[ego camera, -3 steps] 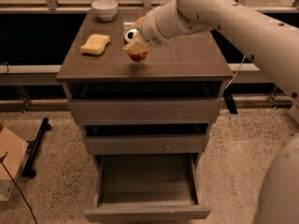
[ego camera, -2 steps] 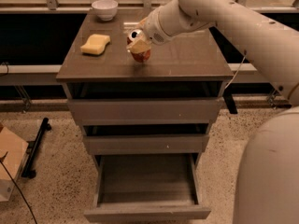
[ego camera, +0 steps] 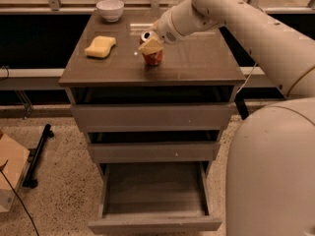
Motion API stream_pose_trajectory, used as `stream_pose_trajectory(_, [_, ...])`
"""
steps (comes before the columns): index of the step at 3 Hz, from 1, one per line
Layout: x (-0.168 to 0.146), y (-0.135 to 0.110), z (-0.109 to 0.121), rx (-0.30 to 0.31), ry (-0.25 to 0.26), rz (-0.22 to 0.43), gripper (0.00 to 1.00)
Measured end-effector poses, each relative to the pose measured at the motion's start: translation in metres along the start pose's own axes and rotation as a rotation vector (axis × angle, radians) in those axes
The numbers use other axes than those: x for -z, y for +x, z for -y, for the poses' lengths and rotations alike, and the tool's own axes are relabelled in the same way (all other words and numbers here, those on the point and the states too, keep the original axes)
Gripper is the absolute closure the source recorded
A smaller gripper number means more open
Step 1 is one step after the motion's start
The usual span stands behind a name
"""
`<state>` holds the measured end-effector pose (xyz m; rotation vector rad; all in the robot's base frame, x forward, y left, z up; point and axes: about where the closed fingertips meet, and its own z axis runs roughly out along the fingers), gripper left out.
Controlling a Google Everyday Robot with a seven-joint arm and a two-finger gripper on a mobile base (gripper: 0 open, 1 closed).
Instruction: Pick coke can from bottom drawer and place on counter
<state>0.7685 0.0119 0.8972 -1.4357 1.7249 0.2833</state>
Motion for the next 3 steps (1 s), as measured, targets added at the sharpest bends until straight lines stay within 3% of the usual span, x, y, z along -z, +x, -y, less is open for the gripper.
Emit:
stream_pose_trajectory(1, [-0.0054,0.0042,0.0081,-0.023,-0.017,0.0,0.12])
stream_pose_trajectory(2, [-0.0073,0.0036,0.0088,-0.024,-0.021,0.001,0.0])
stream_pose_trajectory(3, [-0.0074,0.0036,0.0088,-0.024,-0.021,0.001,0.0])
